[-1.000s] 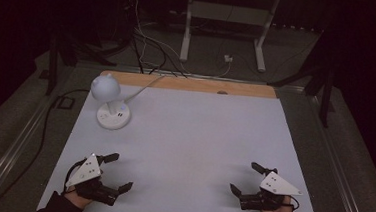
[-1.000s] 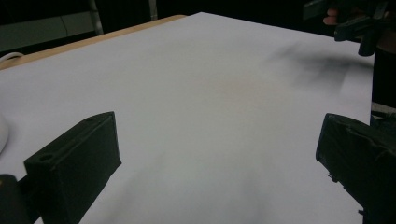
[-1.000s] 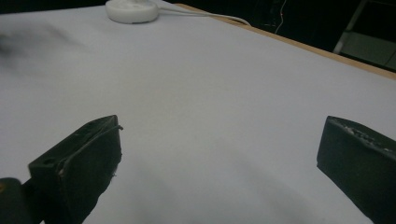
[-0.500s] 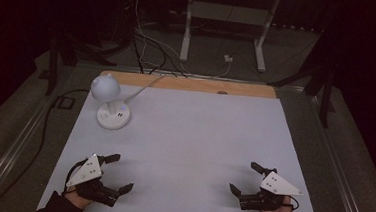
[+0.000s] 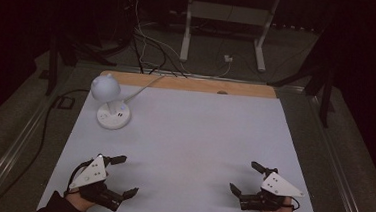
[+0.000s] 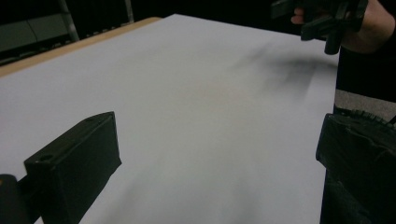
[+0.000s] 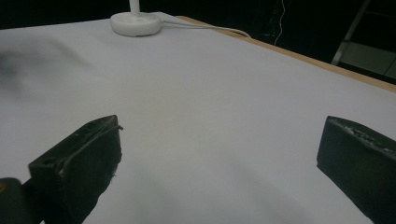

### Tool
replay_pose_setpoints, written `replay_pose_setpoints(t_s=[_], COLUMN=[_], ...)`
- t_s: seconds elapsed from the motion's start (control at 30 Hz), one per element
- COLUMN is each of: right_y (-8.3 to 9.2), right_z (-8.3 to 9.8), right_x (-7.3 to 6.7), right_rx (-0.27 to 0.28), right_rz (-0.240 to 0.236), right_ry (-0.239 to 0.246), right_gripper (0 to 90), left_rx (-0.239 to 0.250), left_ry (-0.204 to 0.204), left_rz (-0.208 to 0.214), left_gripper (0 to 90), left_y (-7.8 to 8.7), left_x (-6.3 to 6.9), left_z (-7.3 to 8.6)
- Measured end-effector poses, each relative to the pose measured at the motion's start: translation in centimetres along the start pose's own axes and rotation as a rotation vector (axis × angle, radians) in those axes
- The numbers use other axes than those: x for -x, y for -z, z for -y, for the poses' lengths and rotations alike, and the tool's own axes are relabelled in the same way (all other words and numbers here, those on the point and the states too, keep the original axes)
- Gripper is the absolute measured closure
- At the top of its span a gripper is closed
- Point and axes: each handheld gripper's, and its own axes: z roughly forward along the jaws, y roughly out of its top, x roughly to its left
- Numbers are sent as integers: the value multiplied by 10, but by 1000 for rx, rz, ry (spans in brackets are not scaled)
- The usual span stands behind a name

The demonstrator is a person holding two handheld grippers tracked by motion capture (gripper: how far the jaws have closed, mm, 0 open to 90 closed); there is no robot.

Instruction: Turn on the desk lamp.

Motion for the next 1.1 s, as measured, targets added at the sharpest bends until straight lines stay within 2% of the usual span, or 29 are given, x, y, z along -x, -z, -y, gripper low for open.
replay_pose_setpoints(t_s=[0.13,0.43,0.73,1.1], right_y=[0,1,1,1], right_z=[0,-1,-1,-1], right_x=[0,0,1,0], right_rx=[5,17,19,19], right_rz=[1,-5,-7,-9], right_ry=[-3,-17,-24,-26], right_gripper=[0,0,0,0], left_rx=[8,36,61,54], left_ry=[-3,37,68,105], left_rz=[-11,-58,-132,-225], left_gripper=[2,2,2,3], left_y=[-1,2,5,4], left_x=[-1,-13,-29,-47], left_z=[-6,-17,-27,-31])
